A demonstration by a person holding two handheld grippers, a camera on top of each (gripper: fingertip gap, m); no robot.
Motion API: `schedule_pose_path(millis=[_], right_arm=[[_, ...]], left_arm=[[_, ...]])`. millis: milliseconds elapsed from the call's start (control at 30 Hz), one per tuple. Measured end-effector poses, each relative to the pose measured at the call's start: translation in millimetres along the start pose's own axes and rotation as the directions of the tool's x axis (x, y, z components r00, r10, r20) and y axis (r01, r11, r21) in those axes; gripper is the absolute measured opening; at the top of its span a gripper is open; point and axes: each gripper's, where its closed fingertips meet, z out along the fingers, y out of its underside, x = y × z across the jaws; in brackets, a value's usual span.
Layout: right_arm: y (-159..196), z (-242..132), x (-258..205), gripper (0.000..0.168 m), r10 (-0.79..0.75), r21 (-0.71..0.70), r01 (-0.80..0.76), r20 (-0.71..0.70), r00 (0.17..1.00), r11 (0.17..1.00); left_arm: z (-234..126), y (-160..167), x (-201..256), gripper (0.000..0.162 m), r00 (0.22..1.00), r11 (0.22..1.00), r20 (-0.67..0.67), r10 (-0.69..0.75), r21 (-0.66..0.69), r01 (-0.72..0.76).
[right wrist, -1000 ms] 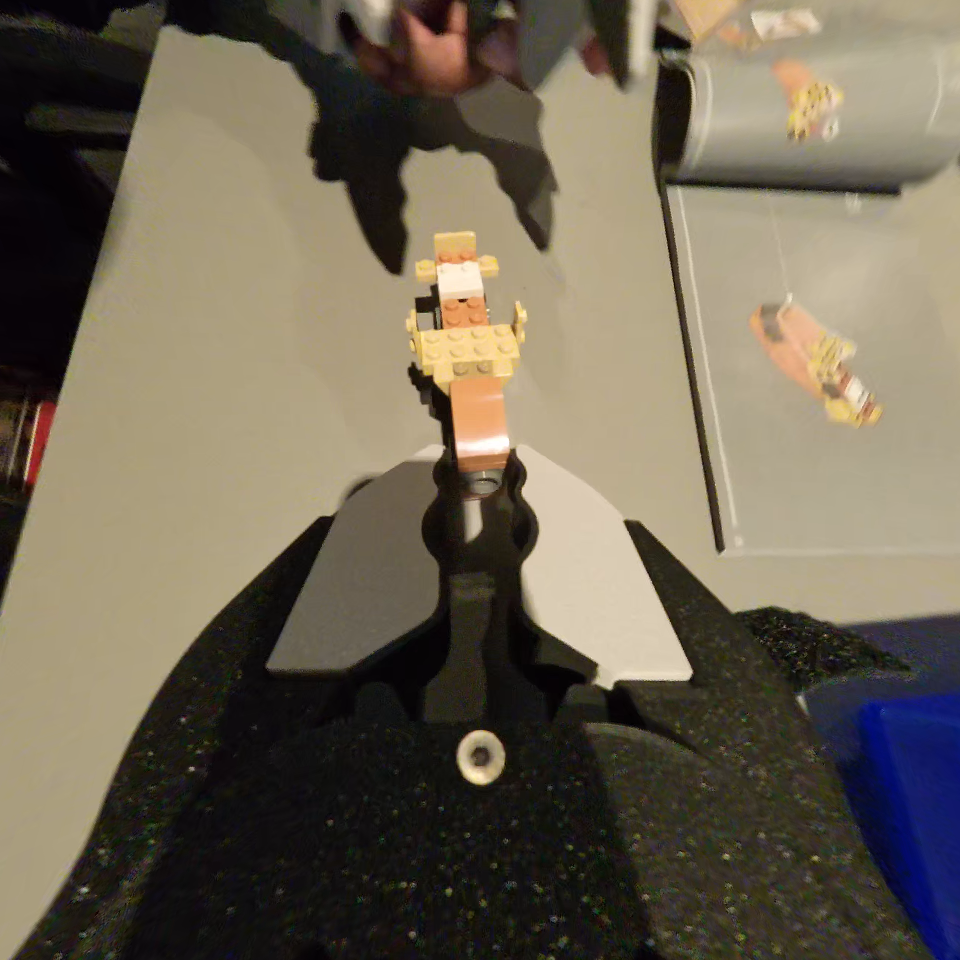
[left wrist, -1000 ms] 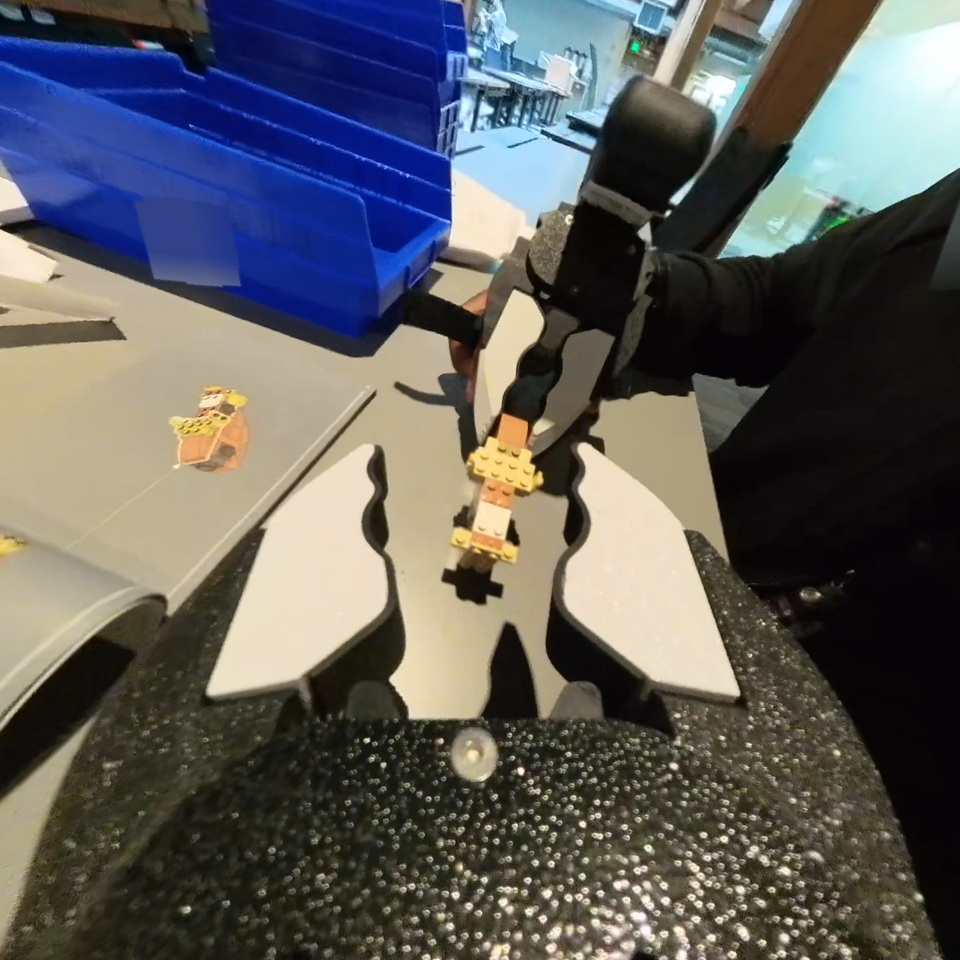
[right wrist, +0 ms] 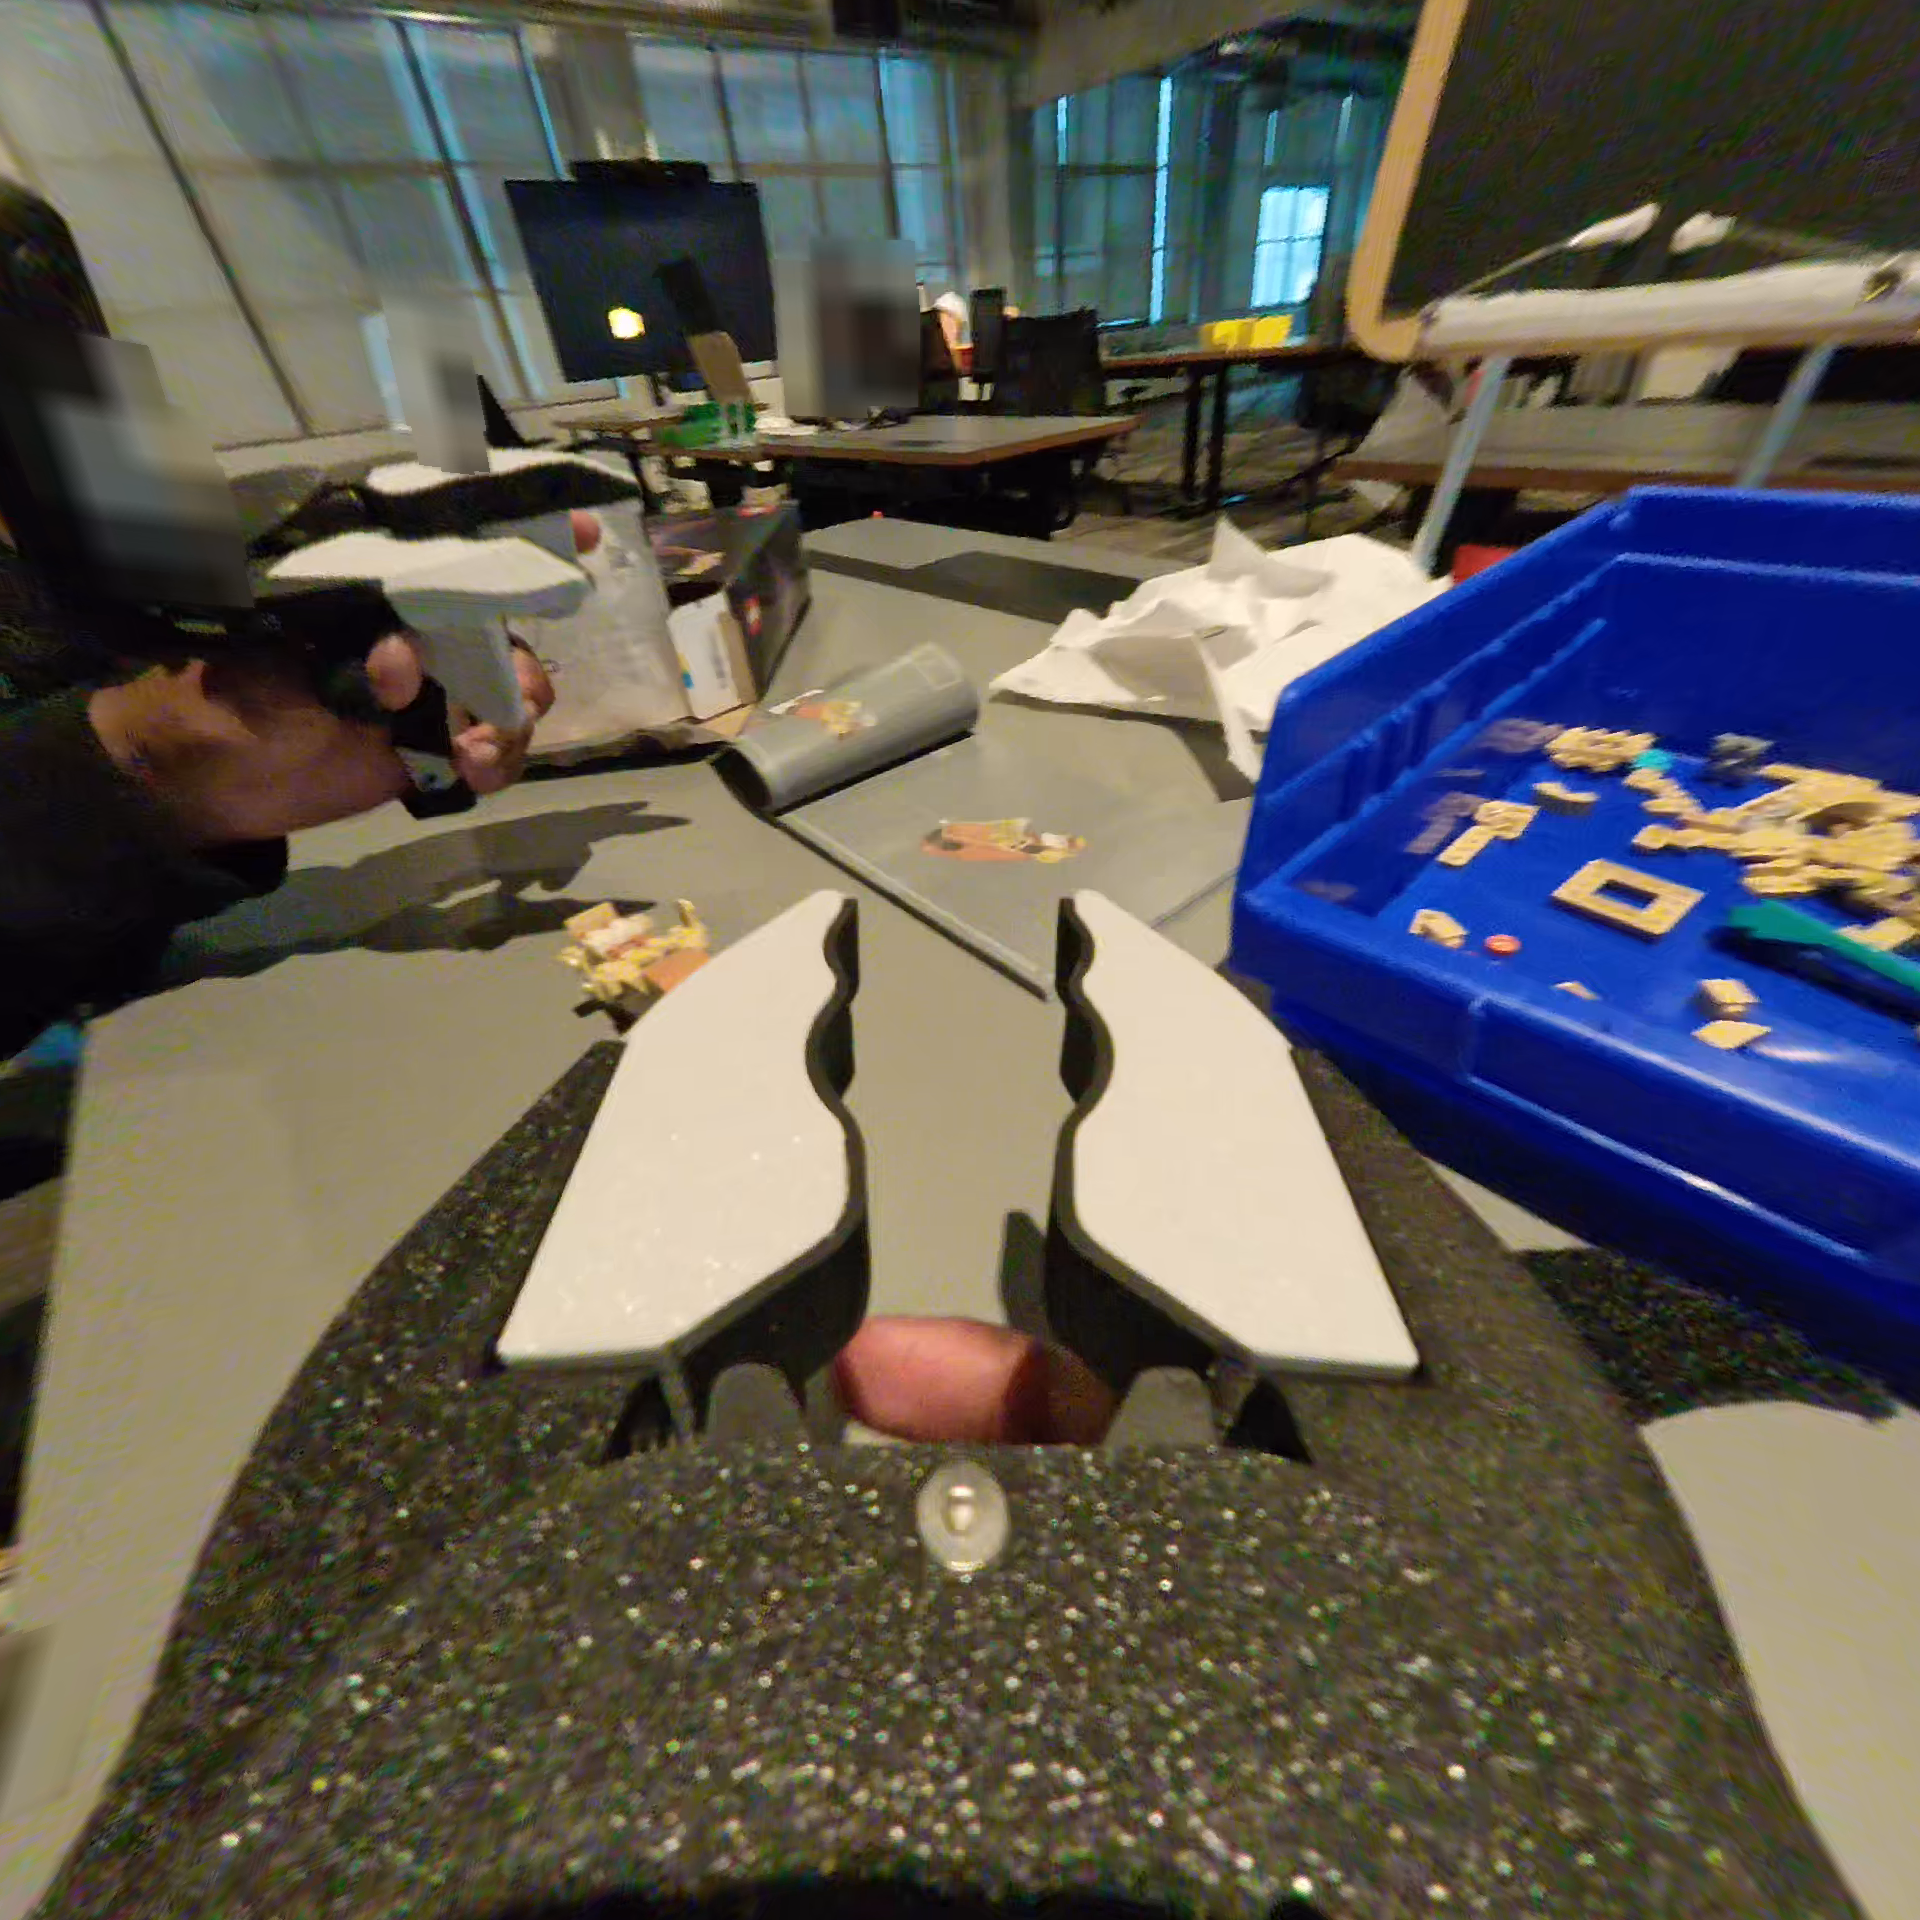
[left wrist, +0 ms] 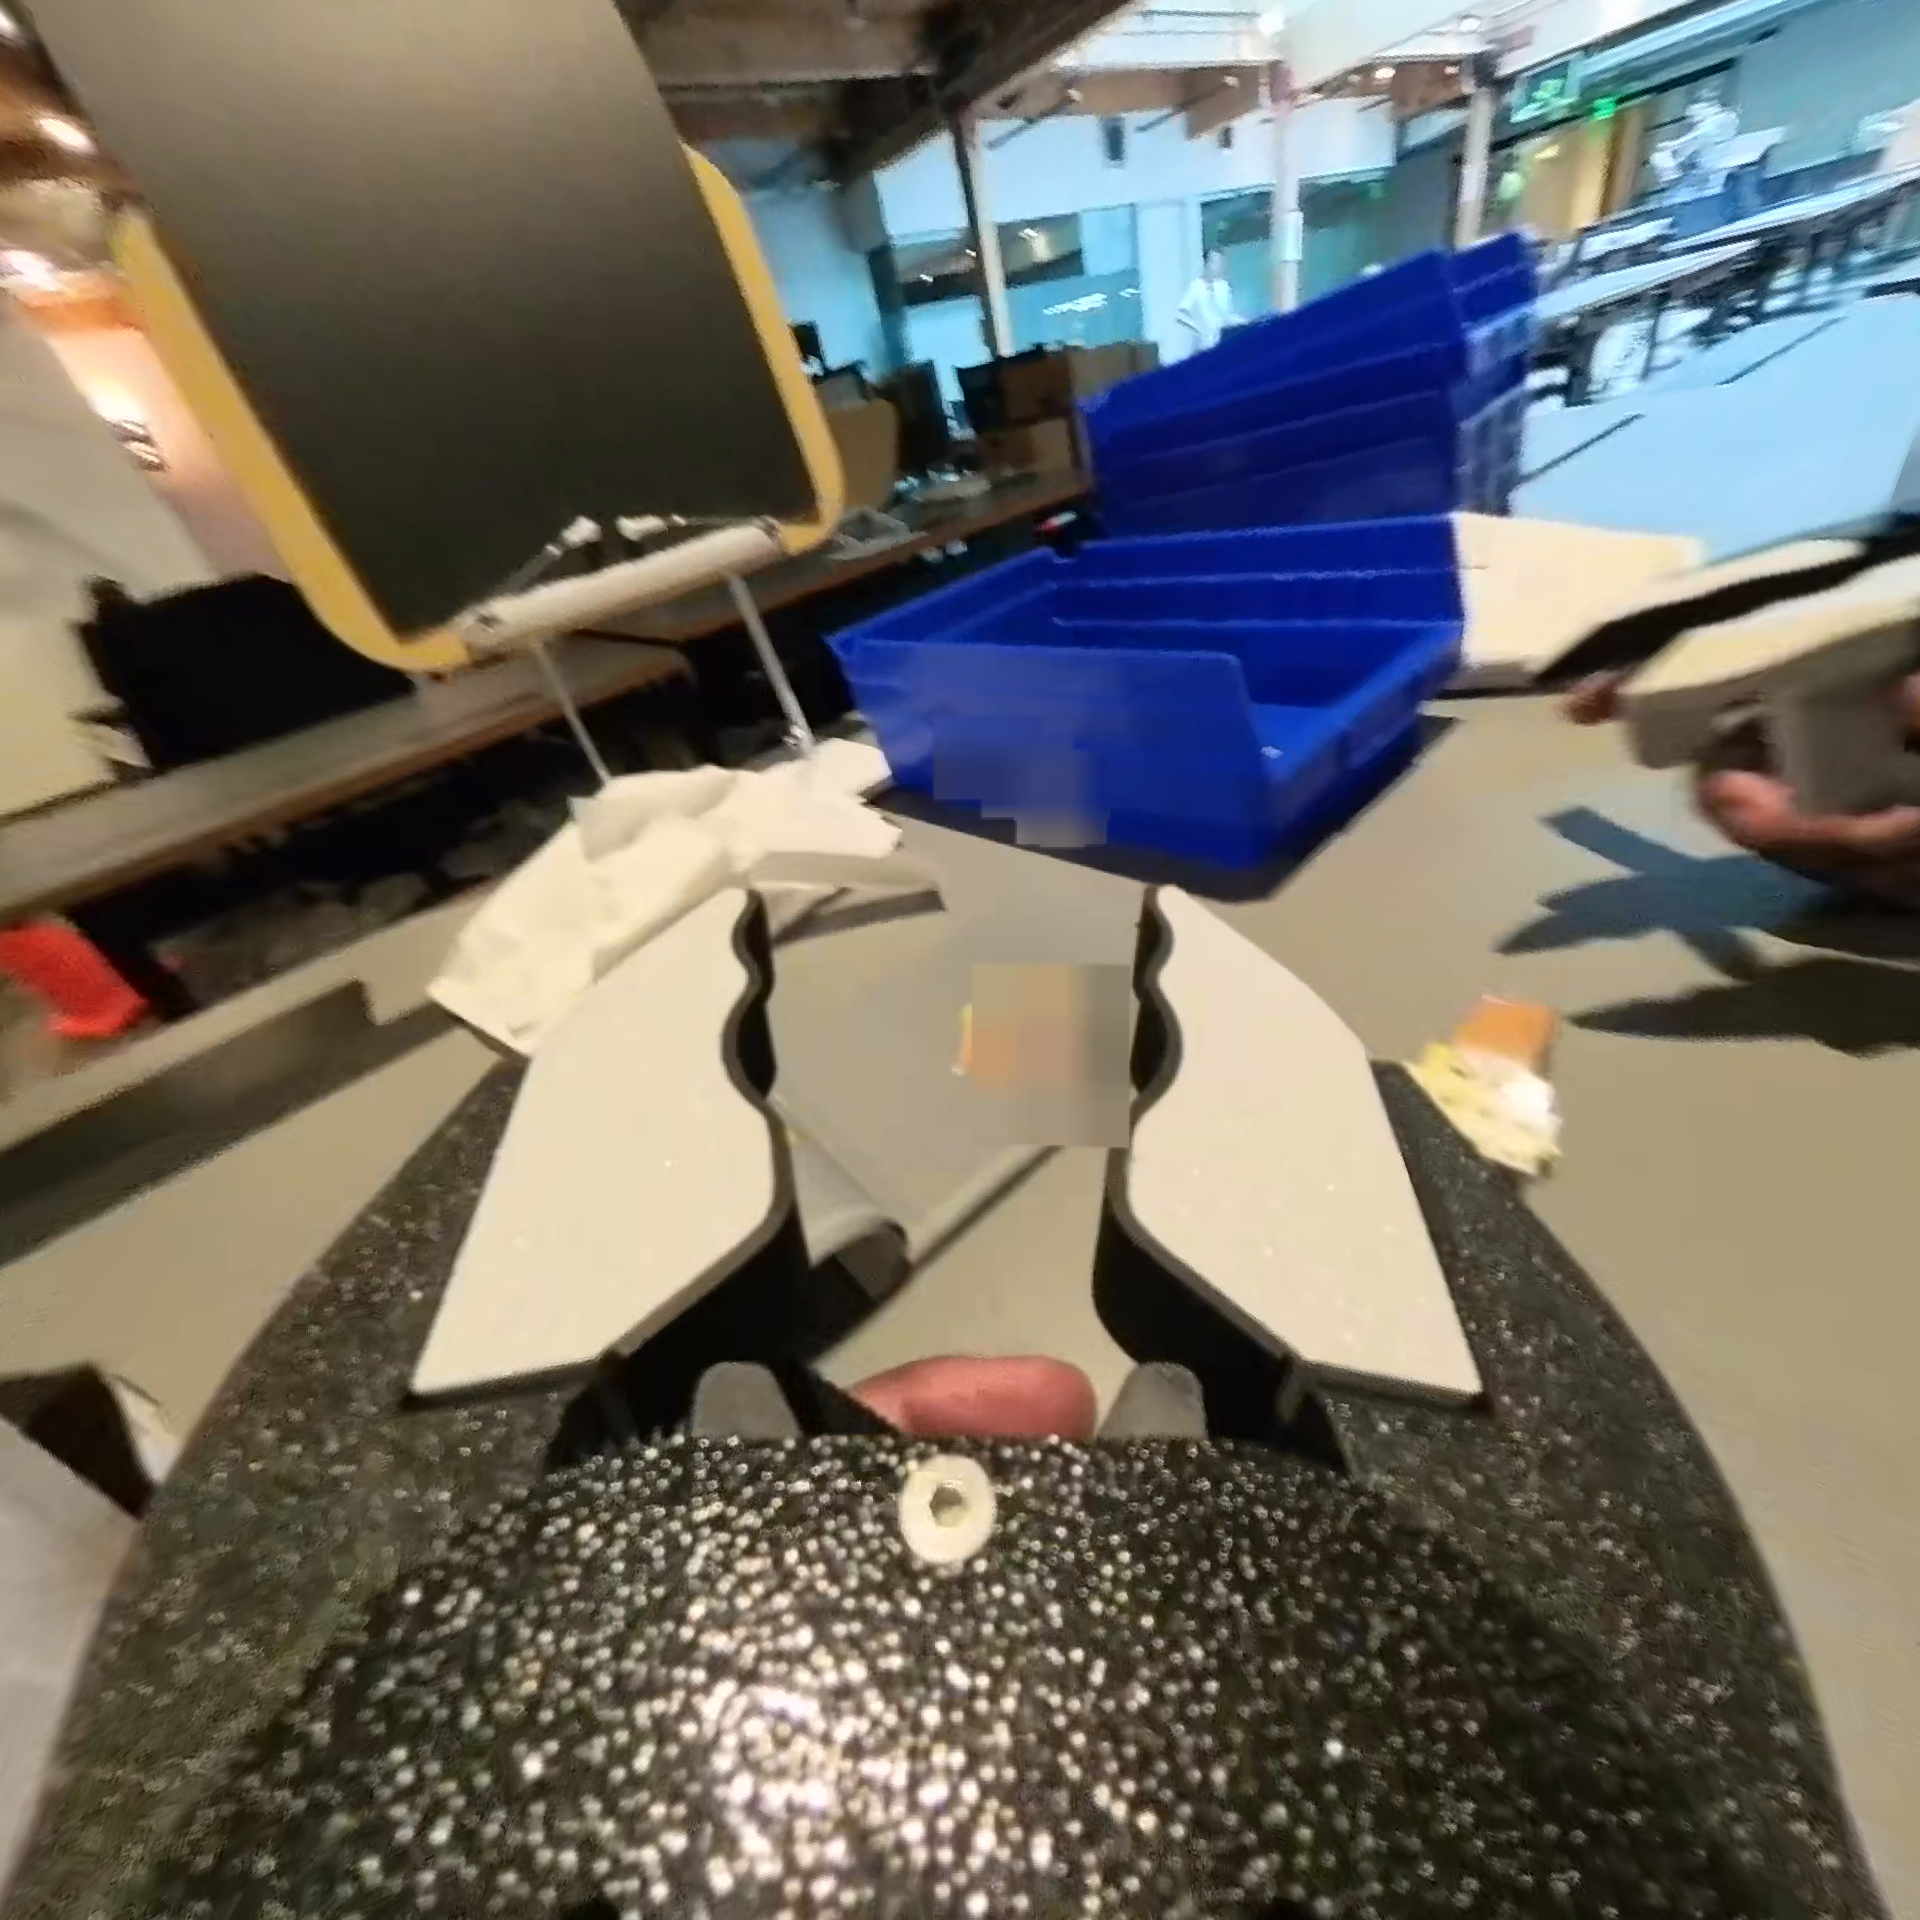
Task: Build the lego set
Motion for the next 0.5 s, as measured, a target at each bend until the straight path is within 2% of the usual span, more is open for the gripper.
schedule_pose_path(millis=[100, 167, 333, 433, 500], right_arm=[[-8.4, -6.9, 2.2, 0.039, -0.042, 0.049, 0.044, -0.049, 0.998, 0.998], [-10.5, -9.9, 0.7, 0.039, -0.073, 0.068, 0.077, -0.068, 0.995, 0.995], [-7.2, -15.5, 2.8, 0.035, -0.184, 0.049, 0.194, -0.158, 0.970, 0.980], [-5.4, -18.0, 2.3, 0.033, -0.206, 0.042, 0.216, -0.176, 0.963, 0.975], [-4.8, -18.2, 2.4, 0.033, -0.205, 0.039, 0.215, -0.178, 0.962, 0.976]], left_arm=[[26.6, -9.6, -15.4, 0.063, 0.996, 0.998, 0.072, 0.058, 0.004, -0.058], [44.5, -10.6, -12.9, 0.060, 0.993, 0.995, 0.058, 0.102, -0.015, -0.101], [83.8, 9.4, 7.6, 0.064, 0.954, 0.948, -0.108, 0.279, -0.130, -0.292], [94.2, 21.9, 21.2, 0.066, 0.896, 0.893, -0.232, 0.378, -0.165, -0.420], [97.9, 33.3, 29.9, 0.069, 0.858, 0.860, -0.331, 0.392, -0.198, -0.470]])
